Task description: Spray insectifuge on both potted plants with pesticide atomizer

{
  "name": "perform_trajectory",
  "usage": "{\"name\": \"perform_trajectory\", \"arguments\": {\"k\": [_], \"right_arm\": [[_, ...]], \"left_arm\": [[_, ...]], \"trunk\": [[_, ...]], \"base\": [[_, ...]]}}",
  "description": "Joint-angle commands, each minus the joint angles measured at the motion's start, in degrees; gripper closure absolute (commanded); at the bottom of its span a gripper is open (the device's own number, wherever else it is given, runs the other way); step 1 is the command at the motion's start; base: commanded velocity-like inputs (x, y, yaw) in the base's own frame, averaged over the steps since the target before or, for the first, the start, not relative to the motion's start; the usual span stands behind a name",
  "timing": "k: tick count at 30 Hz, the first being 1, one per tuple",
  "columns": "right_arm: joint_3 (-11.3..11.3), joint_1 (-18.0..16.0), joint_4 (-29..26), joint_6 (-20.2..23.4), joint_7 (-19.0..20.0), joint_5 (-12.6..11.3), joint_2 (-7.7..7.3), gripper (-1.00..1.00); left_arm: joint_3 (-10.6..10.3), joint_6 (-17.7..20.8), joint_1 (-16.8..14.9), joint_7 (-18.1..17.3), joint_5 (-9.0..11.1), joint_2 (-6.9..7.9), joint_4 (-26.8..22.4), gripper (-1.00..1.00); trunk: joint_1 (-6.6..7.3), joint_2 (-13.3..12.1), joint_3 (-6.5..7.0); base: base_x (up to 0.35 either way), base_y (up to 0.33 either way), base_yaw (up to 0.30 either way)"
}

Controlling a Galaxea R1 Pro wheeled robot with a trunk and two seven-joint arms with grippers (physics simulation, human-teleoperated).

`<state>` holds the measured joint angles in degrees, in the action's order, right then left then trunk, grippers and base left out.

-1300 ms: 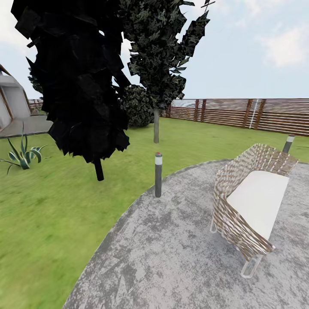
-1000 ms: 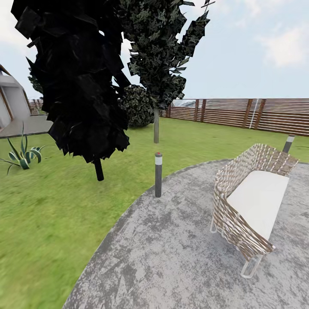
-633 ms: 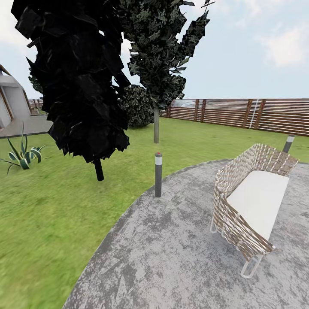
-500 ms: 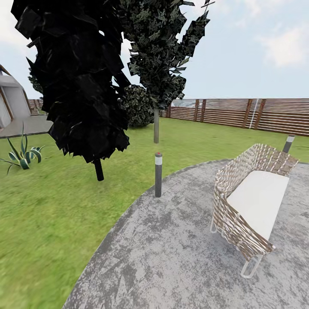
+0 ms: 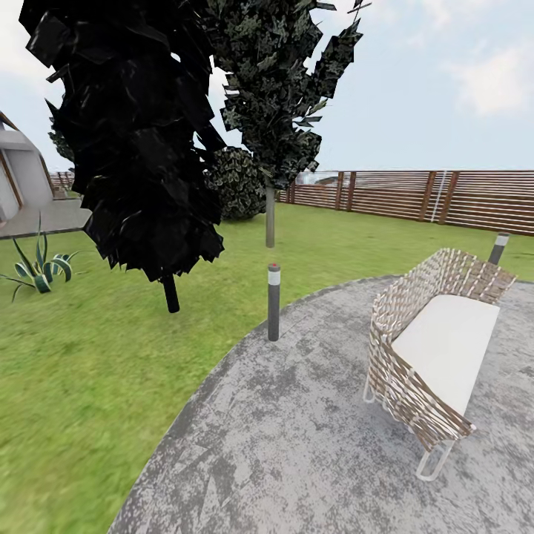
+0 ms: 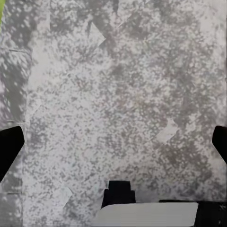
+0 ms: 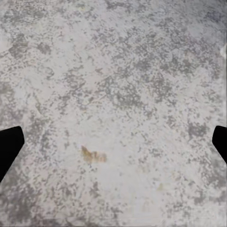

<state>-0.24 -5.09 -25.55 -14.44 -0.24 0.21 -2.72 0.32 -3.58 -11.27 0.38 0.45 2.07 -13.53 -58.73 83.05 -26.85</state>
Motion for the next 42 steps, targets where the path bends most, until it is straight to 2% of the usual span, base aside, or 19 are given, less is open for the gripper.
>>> {"name": "perform_trajectory", "arguments": {"k": [1, 2, 3, 4, 6, 8, 12, 16, 22, 42], "right_arm": [[-0.05, 0.03, -0.39, -1.15, -0.02, -0.01, 0.0, -1.0], [-0.08, 0.01, -0.93, -2.65, -0.02, -0.04, 0.0, -1.0], [-0.09, 0.01, -1.03, -3.14, -0.02, -0.06, 0.0, -1.0], [-0.1, 0.0, -1.32, -4.83, -0.02, -0.09, 0.0, -1.0], [-0.11, -0.01, -1.33, -5.89, 0.0, -0.03, 0.0, -1.0], [-0.11, -0.01, -1.24, -6.16, -0.01, 0.03, 0.0, -1.0], [-0.08, -0.01, -1.17, -6.56, -0.01, 0.09, 0.0, -1.0], [-0.04, -0.01, -1.07, -6.57, 0.05, 0.13, 0.0, -1.0], [0.05, -0.01, -0.85, -6.56, 0.04, 0.22, 0.08, -1.0], [0.15, -0.01, -0.73, -6.56, -0.05, 0.23, 0.08, -1.0]], "left_arm": [[0.0, -1.36, 0.5, 0.01, 0.03, 0.0, -0.03, -1.0], [-0.02, -4.13, -0.28, 0.01, -0.05, -0.02, -0.23, -1.0], [-0.03, -5.15, -0.46, 0.02, -0.06, -0.03, -0.32, -1.0], [-0.01, -8.69, -0.93, 0.04, -0.02, 0.08, -0.66, -1.0], [0.25, -10.72, -1.1, 0.09, 0.08, 0.2, -0.76, -1.0], [0.72, -11.32, -1.11, 0.08, 0.11, 0.27, -0.77, -1.0], [5.06, -12.39, -0.49, 0.06, 0.04, 0.69, -0.74, -1.0], [7.9, -12.55, -0.29, -0.01, 0.04, 2.05, -0.72, -1.0], [8.68, -12.59, -0.24, -0.03, -0.01, 2.42, -0.24, -1.0], [8.78, -12.59, -0.24, 0.05, -0.01, 2.51, -0.01, -1.0]], "trunk": [[0.0, 0.03, -0.08], [0.0, 0.03, -0.08], [0.0, 0.03, -0.08], [0.0, 0.03, -0.08], [0.0, 0.03, -0.08], [0.0, 0.03, -0.08], [0.0, 0.03, -0.08], [0.0, 0.03, -0.14], [0.0, 0.03, -0.36], [0.0, 0.03, -1.14]], "base": [[0.0, 0.0, 0.0], [0.0, 0.0, 0.0], [0.0, 0.0, 0.0], [0.0, 0.0, 0.0], [0.0, 0.0, 0.0], [0.0, 0.0, 0.0], [0.0, 0.0, 0.0], [0.0, 0.0, 0.063], [0.0, 0.0, 0.208], [-0.028, 0.011, 0.253]]}}
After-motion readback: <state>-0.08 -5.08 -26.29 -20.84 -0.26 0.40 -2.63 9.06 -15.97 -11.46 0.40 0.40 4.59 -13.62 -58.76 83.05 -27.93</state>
